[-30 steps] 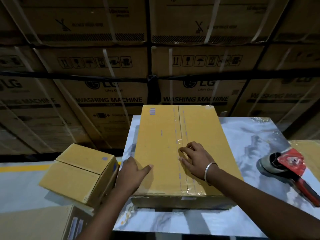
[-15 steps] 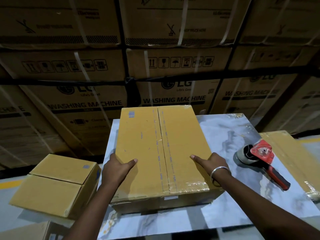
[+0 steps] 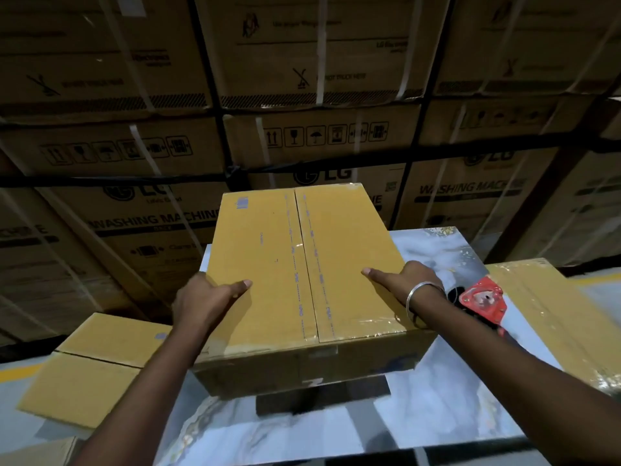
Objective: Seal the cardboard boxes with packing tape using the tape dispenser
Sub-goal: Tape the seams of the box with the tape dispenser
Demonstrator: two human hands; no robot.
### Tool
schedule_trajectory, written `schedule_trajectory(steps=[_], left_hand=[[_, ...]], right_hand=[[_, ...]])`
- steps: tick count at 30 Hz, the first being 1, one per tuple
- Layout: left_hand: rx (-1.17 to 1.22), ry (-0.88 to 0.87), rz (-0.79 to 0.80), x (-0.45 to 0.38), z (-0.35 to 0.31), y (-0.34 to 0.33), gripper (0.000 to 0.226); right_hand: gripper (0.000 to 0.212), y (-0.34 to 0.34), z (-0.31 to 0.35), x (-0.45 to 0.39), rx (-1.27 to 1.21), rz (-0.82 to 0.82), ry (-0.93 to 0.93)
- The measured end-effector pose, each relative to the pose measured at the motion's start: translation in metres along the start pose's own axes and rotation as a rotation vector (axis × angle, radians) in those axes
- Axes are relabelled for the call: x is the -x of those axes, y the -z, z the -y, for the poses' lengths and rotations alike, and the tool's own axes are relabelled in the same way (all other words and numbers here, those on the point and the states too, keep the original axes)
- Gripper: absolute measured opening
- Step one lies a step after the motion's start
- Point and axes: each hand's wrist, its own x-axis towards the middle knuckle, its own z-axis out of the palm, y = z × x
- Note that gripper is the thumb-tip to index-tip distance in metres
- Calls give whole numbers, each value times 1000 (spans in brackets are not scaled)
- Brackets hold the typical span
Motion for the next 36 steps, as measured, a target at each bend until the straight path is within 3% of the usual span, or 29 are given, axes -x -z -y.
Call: schedule_trajectory(steps=[7, 16, 21, 27, 30, 36], left_hand=[[105, -44, -40, 50, -126, -7, 60], [314, -113, 104, 125, -281, -126, 66], [342, -167, 190, 136, -349, -194, 78], [346, -214, 297, 135, -421, -271, 78], [274, -261, 285, 144, -452, -309, 67], [202, -258, 332, 163, -493, -385, 81]], right_hand=[[70, 123, -40, -30, -56, -43, 82], [66, 283, -179, -78, -98, -121, 10], [66, 333, -247, -112, -131, -173, -46], [70, 376, -309, -150, -135, -258, -137], [69, 396, -337, -166, -113, -300, -186], [72, 421, -407, -209, -74, -334, -247]])
